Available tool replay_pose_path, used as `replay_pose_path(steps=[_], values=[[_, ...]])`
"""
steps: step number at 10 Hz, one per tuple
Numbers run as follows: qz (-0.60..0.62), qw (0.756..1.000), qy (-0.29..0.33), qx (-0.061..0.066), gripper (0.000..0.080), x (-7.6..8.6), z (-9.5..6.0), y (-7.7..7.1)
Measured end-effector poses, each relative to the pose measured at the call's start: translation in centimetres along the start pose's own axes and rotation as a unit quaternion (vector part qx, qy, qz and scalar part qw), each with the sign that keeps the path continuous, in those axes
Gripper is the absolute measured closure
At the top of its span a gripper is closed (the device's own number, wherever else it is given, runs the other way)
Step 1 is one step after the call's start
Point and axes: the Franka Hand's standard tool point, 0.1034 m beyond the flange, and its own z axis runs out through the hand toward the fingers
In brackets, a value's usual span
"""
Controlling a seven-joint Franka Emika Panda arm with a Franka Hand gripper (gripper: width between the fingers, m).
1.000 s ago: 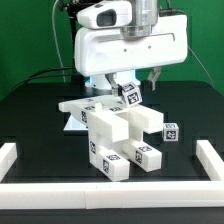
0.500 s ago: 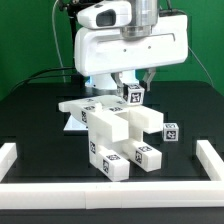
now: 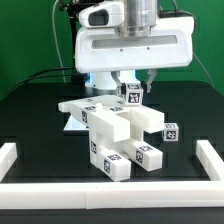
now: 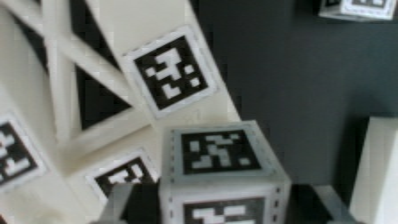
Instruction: Assemble chair
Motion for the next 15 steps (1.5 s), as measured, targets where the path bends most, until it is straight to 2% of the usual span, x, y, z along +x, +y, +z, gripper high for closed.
replay_pose_path(steps=[3, 6, 10, 11, 12, 13, 15], values=[[0.097, 0.995, 0.000, 0.000, 0.0515, 0.0, 0.0, 0.0], [0.204, 0.979, 0.001, 0.000, 0.0515, 0.3, 0.1, 0.0], [0.391, 0.920, 0.010, 0.006, 0.0515, 1.6, 0.0, 0.4], [0.443, 0.896, 0.009, 0.016, 0.0515, 1.8, -0.1, 0.6], [0.461, 0.887, 0.008, 0.017, 0.0515, 1.8, -0.1, 0.5], [0.454, 0.891, 0.008, 0.016, 0.0515, 1.8, 0.0, 0.5], [0.453, 0.891, 0.008, 0.016, 0.0229, 1.8, 0.0, 0.4]])
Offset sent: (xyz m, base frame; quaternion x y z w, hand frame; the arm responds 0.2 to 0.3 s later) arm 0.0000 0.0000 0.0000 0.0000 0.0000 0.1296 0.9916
